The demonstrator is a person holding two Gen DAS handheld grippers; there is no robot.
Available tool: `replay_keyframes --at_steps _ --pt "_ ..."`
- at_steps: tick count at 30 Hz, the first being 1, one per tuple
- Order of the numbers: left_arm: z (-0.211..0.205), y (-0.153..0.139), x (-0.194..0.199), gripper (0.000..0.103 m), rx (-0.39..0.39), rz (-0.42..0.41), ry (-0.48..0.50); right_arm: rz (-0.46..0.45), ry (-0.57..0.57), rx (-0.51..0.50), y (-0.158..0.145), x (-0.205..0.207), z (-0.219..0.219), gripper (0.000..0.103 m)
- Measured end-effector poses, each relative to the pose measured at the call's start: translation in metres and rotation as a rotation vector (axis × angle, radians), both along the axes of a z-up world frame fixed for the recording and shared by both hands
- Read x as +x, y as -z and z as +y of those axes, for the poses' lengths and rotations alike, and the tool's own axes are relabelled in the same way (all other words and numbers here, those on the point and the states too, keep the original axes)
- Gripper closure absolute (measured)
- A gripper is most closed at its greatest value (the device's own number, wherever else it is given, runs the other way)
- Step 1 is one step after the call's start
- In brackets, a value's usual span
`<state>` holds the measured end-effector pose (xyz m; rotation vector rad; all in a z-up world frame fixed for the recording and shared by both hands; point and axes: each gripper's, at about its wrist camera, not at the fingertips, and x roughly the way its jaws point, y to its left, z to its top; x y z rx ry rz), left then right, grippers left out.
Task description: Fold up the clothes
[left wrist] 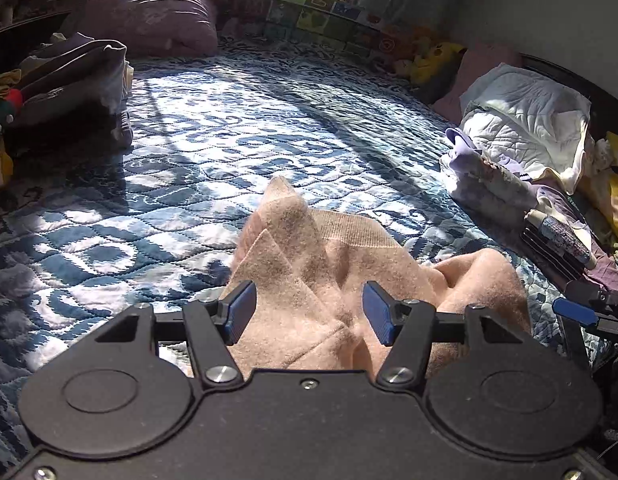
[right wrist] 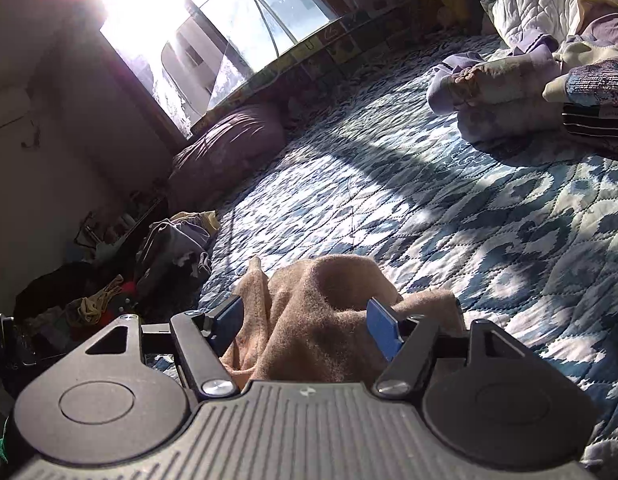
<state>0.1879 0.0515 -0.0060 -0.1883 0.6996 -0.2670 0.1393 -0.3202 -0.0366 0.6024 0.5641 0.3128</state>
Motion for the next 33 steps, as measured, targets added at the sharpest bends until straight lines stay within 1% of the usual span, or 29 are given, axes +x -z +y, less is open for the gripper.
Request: replay_keyframes --at_steps 3,4,7,8,11,12,13,14,15,16,17,18,20,21,23,24,25,27,29,31,32,33 --pt "-0.018 0.008 0.044 0.042 0.037 0.04 0.012 0.043 0.018 -0.007 0.0 0.033 0.001 0.027" --pt "-0.024 0.013 0.059 0.041 0.043 0.062 0.009 0.072 0.02 -0.016 0.002 0.047 0.002 0.025" --pt "-0.036 0.035 0.104 0.041 0.051 0.147 -0.018 0.171 0.008 -0.042 0.012 0.082 0.005 0.024" --pt "-0.039 0.043 0.116 0.041 0.058 0.174 -0.031 0.2 -0.003 -0.038 0.016 0.092 0.006 0.023" --pt "-0.047 0.066 0.153 0.041 0.093 0.259 -0.072 0.332 -0.038 0.023 0.038 0.121 0.001 0.022" --pt "-0.048 0.072 0.16 0.043 0.107 0.273 -0.091 0.365 -0.056 0.033 0.045 0.128 0.001 0.022" --pt "-0.046 0.075 0.165 0.049 0.132 0.276 -0.113 0.397 -0.075 0.038 0.051 0.133 0.002 0.026" --pt "-0.043 0.076 0.165 0.064 0.14 0.272 -0.119 0.426 -0.102 0.038 0.057 0.135 0.004 0.036" --pt "-0.04 0.076 0.163 0.071 0.14 0.266 -0.119 0.444 -0.126 0.038 0.061 0.135 0.006 0.045" --pt "-0.035 0.075 0.161 0.077 0.129 0.263 -0.113 0.456 -0.144 0.038 0.065 0.132 0.006 0.061" --pt "-0.028 0.074 0.156 0.09 0.11 0.257 -0.108 0.457 -0.156 0.04 0.068 0.128 0.006 0.068" --pt "-0.021 0.072 0.151 0.095 0.09 0.25 -0.106 0.445 -0.157 0.049 0.07 0.123 0.004 0.073" --pt "-0.011 0.068 0.142 0.097 0.06 0.231 -0.1 0.404 -0.155 0.077 0.071 0.111 -0.001 0.092" --pt "-0.006 0.063 0.135 0.097 0.049 0.207 -0.091 0.374 -0.154 0.094 0.069 0.106 -0.002 0.093" --pt "0.007 0.046 0.124 0.098 -0.006 0.138 -0.075 0.286 -0.132 0.088 0.056 0.096 -0.005 0.094" --pt "0.014 0.037 0.118 0.098 -0.036 0.102 -0.068 0.223 -0.129 0.079 0.045 0.092 -0.005 0.094" --pt "0.02 0.024 0.116 0.098 -0.044 0.067 -0.065 0.166 -0.13 0.066 0.033 0.09 -0.004 0.094" --pt "0.033 0.0 0.117 0.098 -0.077 0.013 -0.068 0.076 -0.13 0.04 0.011 0.087 -0.002 0.094" --pt "0.048 -0.02 0.115 0.098 -0.127 -0.038 -0.075 -0.008 -0.122 0.01 -0.01 0.084 -0.003 0.094" --pt "0.066 -0.034 0.11 0.098 -0.142 -0.081 -0.095 -0.064 -0.1 -0.038 -0.022 0.078 -0.005 0.094" --pt "0.074 -0.034 0.108 0.098 -0.143 -0.083 -0.11 -0.066 -0.087 -0.073 -0.024 0.076 -0.008 0.094" --pt "0.083 -0.03 0.107 0.098 -0.145 -0.07 -0.132 -0.038 -0.079 -0.098 -0.02 0.075 -0.01 0.094"
